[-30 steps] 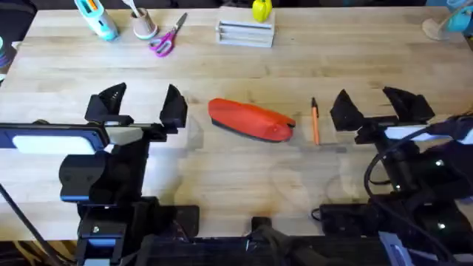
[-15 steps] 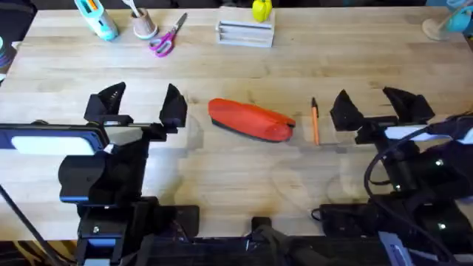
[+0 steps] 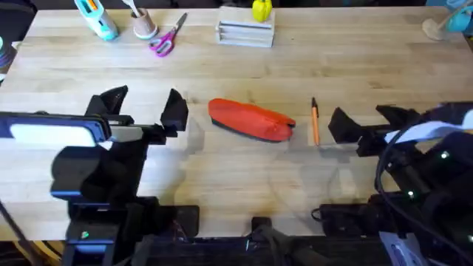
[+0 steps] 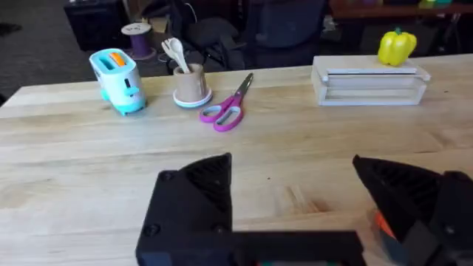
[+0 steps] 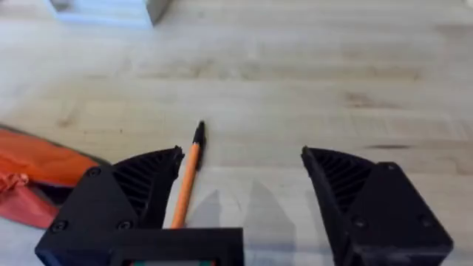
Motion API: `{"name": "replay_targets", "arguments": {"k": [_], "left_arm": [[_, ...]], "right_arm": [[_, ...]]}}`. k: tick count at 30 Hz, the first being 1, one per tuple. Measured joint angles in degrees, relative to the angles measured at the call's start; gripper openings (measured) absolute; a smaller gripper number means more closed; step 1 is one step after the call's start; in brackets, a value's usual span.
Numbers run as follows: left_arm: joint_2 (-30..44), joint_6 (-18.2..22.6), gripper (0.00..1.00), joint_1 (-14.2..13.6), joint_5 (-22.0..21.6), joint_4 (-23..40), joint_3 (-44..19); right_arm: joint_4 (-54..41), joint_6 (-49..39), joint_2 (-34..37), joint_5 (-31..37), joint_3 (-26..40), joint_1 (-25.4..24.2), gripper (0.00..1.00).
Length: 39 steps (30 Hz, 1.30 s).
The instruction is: Unzip the bag, pick up the pens from the table one at a time and place them inside, then zip the bag closed.
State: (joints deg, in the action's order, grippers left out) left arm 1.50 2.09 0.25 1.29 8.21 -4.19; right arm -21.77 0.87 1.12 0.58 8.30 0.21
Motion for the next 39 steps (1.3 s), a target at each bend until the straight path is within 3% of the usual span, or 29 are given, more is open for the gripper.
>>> {"name": "replay_targets", "arguments": {"k": [6,14,21,26,30,34,39], "left_arm": [[9.2,9.1,0.991,0.0,4.2,9.1,-14.6],[29.2,23.6,0.990,0.0,6.3,21.6,-36.0],[46.8,40.6,0.991,0.0,10.6,35.2,-50.3],[55.3,57.2,0.991,0.0,15.9,42.8,-54.3],[60.1,69.5,0.990,0.0,21.1,44.1,-54.4],[64.2,76.1,0.993,0.0,26.0,42.3,-54.4],[68.4,79.4,0.993,0.0,29.2,41.0,-54.4]], "right_arm": [[-7.3,0.0,8.0,0.0,11.3,0.0,0.997],[-15.7,-0.9,23.8,0.0,30.8,0.0,0.997],[-22.6,-0.9,36.4,-0.4,43.8,0.0,0.998],[-23.7,-1.0,39.4,-0.6,47.8,0.0,0.998],[-24.2,-1.0,39.4,-1.6,48.1,0.0,0.998],[-24.4,-0.9,39.4,-2.4,48.1,0.1,0.998],[-24.5,-1.0,39.4,-2.9,48.1,0.1,0.998]]}}
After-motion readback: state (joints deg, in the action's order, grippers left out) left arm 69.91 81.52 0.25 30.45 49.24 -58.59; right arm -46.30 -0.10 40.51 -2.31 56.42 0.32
